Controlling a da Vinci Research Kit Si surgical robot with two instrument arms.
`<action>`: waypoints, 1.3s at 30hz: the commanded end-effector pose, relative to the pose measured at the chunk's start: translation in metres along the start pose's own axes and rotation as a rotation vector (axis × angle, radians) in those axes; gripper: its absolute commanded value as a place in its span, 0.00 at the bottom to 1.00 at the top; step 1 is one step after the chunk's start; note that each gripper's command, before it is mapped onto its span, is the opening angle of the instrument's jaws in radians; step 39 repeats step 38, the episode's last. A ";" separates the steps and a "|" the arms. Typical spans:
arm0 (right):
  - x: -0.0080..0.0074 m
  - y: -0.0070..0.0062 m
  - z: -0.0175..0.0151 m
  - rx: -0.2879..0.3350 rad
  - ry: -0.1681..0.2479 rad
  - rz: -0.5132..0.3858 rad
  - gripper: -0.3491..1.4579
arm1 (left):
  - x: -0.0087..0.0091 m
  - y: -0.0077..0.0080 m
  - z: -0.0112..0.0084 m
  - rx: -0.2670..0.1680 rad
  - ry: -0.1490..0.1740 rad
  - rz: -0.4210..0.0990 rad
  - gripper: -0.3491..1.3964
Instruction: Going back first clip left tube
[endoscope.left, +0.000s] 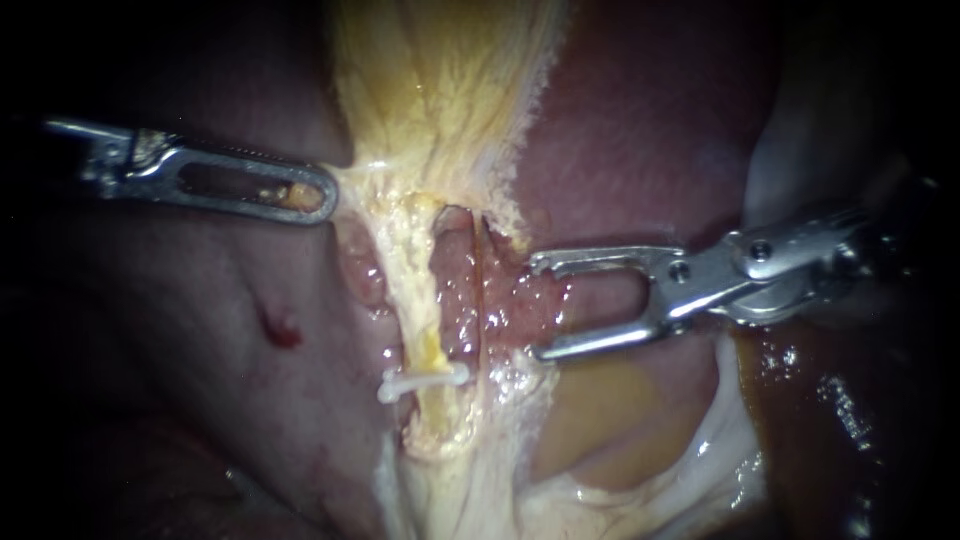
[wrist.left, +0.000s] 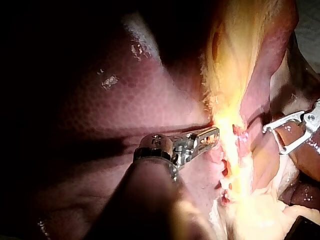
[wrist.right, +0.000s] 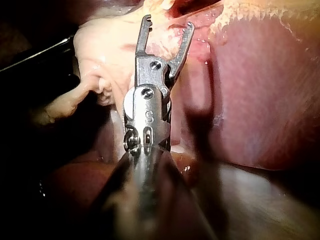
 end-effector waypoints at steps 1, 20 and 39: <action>0.0000 -0.0001 -0.0003 0.005 -0.003 -0.001 0.47 | 0.0000 0.0000 0.0000 0.000 0.000 0.000 0.00; 0.0004 -0.0003 -0.0017 0.018 -0.001 -0.004 0.47 | 0.0024 0.0005 0.0053 0.014 0.022 0.018 0.00; 0.0008 -0.0002 -0.0025 0.014 0.000 -0.011 0.47 | 0.0028 0.0011 0.0080 0.017 0.024 0.024 0.00</action>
